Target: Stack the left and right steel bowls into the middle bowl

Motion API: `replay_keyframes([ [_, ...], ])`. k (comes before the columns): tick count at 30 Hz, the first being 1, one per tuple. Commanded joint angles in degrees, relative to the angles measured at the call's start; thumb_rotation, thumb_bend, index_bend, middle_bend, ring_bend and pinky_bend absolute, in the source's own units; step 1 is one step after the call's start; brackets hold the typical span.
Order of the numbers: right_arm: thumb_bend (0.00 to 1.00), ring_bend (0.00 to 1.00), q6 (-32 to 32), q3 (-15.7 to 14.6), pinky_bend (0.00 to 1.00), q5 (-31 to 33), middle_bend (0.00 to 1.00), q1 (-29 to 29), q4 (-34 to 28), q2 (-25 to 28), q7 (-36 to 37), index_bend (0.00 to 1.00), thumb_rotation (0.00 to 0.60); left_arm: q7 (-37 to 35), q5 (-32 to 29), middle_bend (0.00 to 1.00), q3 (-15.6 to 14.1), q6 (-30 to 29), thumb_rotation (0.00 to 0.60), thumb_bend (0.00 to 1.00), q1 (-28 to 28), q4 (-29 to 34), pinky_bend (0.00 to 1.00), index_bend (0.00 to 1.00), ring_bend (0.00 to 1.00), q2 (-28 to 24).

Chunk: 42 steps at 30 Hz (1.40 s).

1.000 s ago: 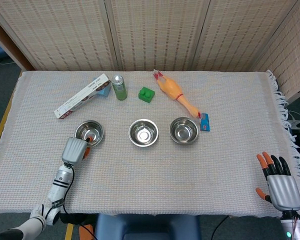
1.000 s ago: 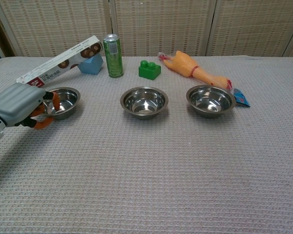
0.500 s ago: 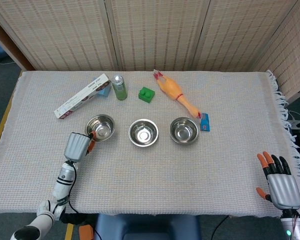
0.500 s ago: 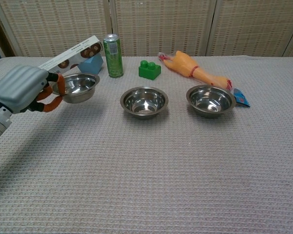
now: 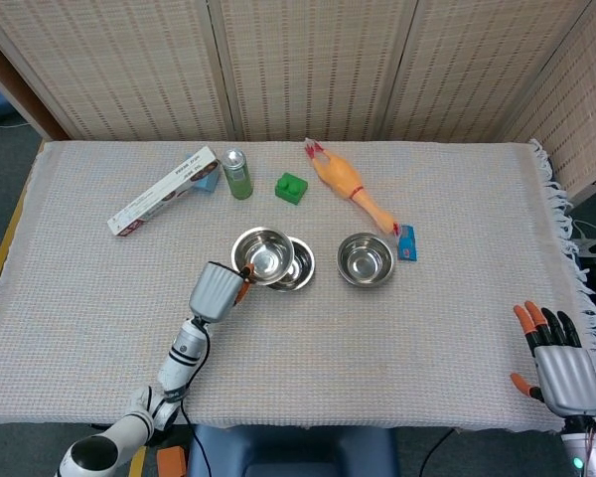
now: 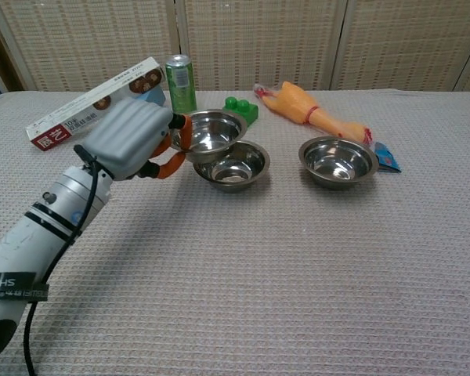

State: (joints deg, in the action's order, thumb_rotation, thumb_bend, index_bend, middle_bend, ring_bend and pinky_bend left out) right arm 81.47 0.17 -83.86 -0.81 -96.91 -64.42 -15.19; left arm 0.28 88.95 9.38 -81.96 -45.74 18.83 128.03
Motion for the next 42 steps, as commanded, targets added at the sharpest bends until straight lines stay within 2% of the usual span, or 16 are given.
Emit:
replay_keyframes([
  [1,0.09,0.00,0.01,0.01,0.00,0.12,0.00,0.03,0.00,0.40,0.77,0.00,0.600,0.36,-0.42,1.00,0.02,1.42,0.600,0.67,-1.37,-0.85,1.00,0.76,1.00,1.89],
  [6,0.09,0.00,0.21,-0.15,0.00,-0.04,0.00,0.19,0.03,0.80,1.47,0.00,0.600,0.82,-0.61,1.00,-0.52,3.13,0.600,0.61,-1.91,-0.60,1.00,0.61,1.00,1.98],
  [9,0.09,0.00,0.83,-0.25,0.00,-0.31,0.00,0.49,-0.12,1.07,1.86,0.00,0.600,1.19,-0.85,1.00,-1.01,4.87,0.600,0.56,-2.25,-0.61,1.00,0.40,1.00,1.98],
  [13,0.09,0.00,2.07,-0.55,0.00,-0.81,0.00,1.23,-0.12,1.33,2.18,0.00,0.600,-0.36,-2.54,1.00,0.15,6.50,0.600,0.52,-2.85,0.06,1.00,0.21,1.00,1.98],
  [18,0.09,0.00,2.21,-0.63,0.00,-0.90,0.00,1.31,-0.19,1.15,1.71,0.00,0.600,0.63,-2.72,1.00,-0.30,7.24,0.600,0.49,-2.66,0.52,1.00,0.05,1.00,1.84],
  [22,0.09,0.00,2.44,-0.74,0.00,-1.84,0.00,1.17,0.23,0.76,1.79,0.00,0.600,-0.58,-2.26,1.00,-0.84,4.29,0.600,0.47,-1.21,3.77,1.00,0.01,1.00,0.05],
  [25,0.09,0.00,2.29,-0.56,0.00,-2.66,0.00,0.62,1.22,-0.45,1.57,0.00,0.600,-1.82,-0.87,1.00,-2.91,-0.98,0.600,0.45,3.33,11.86,1.00,0.03,1.00,-5.11],
  [28,0.09,0.00,0.42,-0.71,0.00,-3.57,0.00,-0.76,2.60,-2.34,0.52,0.00,0.600,-1.63,0.08,1.00,-6.42,-4.05,0.600,0.44,9.61,27.17,1.00,0.05,1.00,-15.85],
  [30,0.09,0.00,-1.65,-0.60,0.00,-3.50,0.00,-2.07,2.99,-3.57,-0.29,0.00,0.600,-1.47,-0.94,0.99,-8.60,-3.74,0.600,0.42,13.56,40.97,1.00,0.07,0.99,-25.63],
  [32,0.09,0.00,-3.62,-0.13,0.00,-3.34,0.00,-3.59,2.68,-4.65,-1.47,0.00,0.600,-2.48,-2.58,1.00,-9.71,-4.46,0.600,0.42,16.96,50.99,0.97,0.12,0.99,-33.77],
  [33,0.09,0.00,-4.28,0.20,0.00,-3.32,0.00,-4.28,2.46,-5.13,-2.10,0.00,0.600,-2.52,-3.17,0.97,-10.22,-4.85,0.600,0.42,18.30,53.72,0.94,0.13,0.98,-36.73],
  [35,0.09,0.00,-5.38,1.32,0.00,-3.50,0.00,-6.03,2.04,-6.57,-4.58,0.00,0.600,-2.06,-3.92,0.78,-12.12,-5.52,0.600,0.42,21.26,57.69,0.85,0.07,0.89,-42.69],
  [37,0.09,0.00,-6.30,2.78,0.00,-3.25,0.00,-7.78,2.28,-8.49,-6.75,0.00,0.600,-2.00,-4.04,0.47,-14.19,-5.56,0.600,0.42,23.45,60.01,0.67,0.01,0.70,-47.38],
  [38,0.09,0.00,-7.18,3.96,0.00,-2.57,0.00,-9.10,2.75,-10.07,-8.38,0.00,0.600,-2.69,-4.26,0.39,-15.49,-5.54,0.600,0.42,24.91,61.45,0.59,0.00,0.61,-50.15],
  [40,0.09,0.00,-9.20,6.33,0.00,-0.79,0.00,-11.81,4.46,-13.23,-10.66,0.00,0.600,-3.40,-4.71,0.28,-17.19,-5.97,0.600,0.41,27.42,62.85,0.43,0.00,0.39,-53.70],
  [42,0.09,0.00,-11.04,8.26,0.00,0.46,0.00,-14.38,6.54,-16.06,-11.68,0.01,0.600,-4.31,-5.15,0.24,-17.80,-6.60,0.600,0.41,29.34,62.74,0.34,0.00,0.22,-55.01],
])
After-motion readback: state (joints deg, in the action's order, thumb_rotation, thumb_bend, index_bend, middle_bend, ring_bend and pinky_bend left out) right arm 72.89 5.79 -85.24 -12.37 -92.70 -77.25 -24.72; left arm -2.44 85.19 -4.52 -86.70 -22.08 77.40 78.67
